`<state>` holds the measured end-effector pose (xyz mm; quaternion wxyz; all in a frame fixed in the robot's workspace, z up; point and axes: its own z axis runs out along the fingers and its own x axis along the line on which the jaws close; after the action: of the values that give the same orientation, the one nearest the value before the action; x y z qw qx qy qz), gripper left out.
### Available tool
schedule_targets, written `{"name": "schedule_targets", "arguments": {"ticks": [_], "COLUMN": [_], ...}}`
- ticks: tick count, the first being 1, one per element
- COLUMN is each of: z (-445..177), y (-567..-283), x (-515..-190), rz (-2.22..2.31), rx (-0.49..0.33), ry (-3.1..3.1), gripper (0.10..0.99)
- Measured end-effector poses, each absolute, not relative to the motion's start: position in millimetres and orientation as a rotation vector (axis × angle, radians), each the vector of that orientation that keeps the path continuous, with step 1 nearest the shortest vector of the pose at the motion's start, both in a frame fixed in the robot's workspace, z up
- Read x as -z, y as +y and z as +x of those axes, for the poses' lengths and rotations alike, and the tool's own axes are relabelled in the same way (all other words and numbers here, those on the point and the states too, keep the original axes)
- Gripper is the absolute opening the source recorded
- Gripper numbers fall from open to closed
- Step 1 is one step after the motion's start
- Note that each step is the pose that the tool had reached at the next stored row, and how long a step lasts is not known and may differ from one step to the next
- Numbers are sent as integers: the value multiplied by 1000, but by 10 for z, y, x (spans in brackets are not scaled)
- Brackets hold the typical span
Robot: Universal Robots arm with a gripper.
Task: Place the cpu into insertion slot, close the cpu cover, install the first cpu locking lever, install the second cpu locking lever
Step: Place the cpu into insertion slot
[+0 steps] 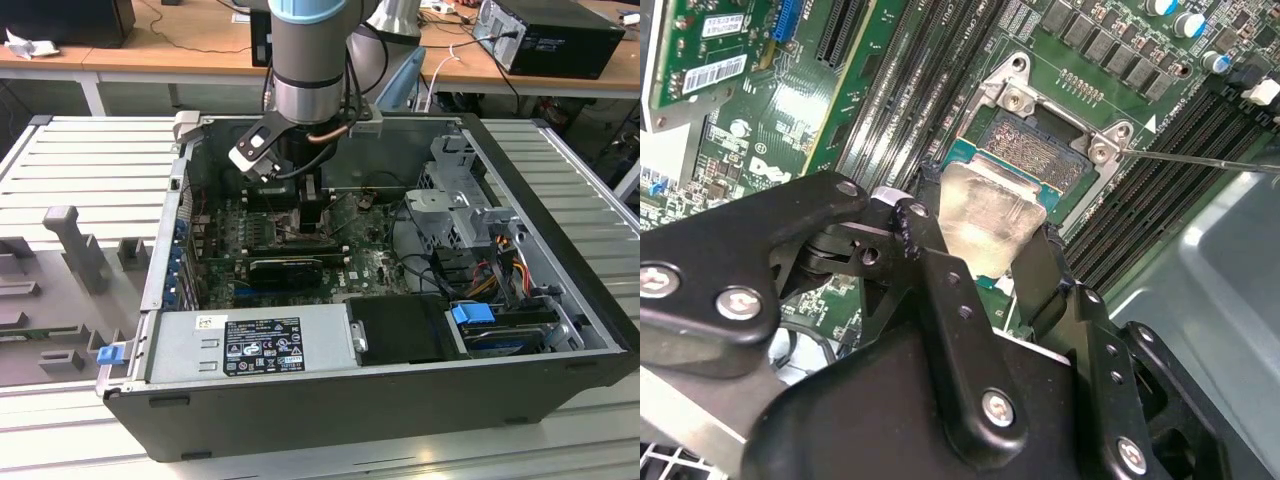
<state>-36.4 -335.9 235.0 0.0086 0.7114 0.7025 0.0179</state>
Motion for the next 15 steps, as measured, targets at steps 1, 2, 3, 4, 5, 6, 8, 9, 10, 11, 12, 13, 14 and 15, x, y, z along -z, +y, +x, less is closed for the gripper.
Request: {"name": "schedule_targets", "arguments": {"ticks": [1, 2, 3, 4, 5, 6, 8, 9, 10, 11, 12, 13, 14, 15], "z": [-368, -379, -396, -428, -441, -443, -444, -443, -443, -444, -443, -443, -443, -443], "y": [-3358, -3358, -3355, -3344, -3328, -3316, -3280, -3276, -3272, -3269, -3265, -3260, -3254, -3246], "x": [-2347, -2346, -2345, -2340, -2328, -2317, -2246, -2217, -2200, -2186, -2175, -2166, -2161, -2155], "rz": [2223, 2223, 2223, 2223, 2223, 2223, 2223, 2224, 2224, 2224, 2225, 2225, 2225, 2227], "rx": [-56, -56, -55, -56, -55, -56, -56, -56, -56, -56, -56, -56, -55, -56], "ry": [2195, 2195, 2195, 2195, 2195, 2195, 2195, 2194, 2194, 2193, 2193, 2193, 2193, 2191], "gripper": [529, 529, 529, 529, 529, 529, 529, 529, 529, 529, 529, 529, 529, 529]}}
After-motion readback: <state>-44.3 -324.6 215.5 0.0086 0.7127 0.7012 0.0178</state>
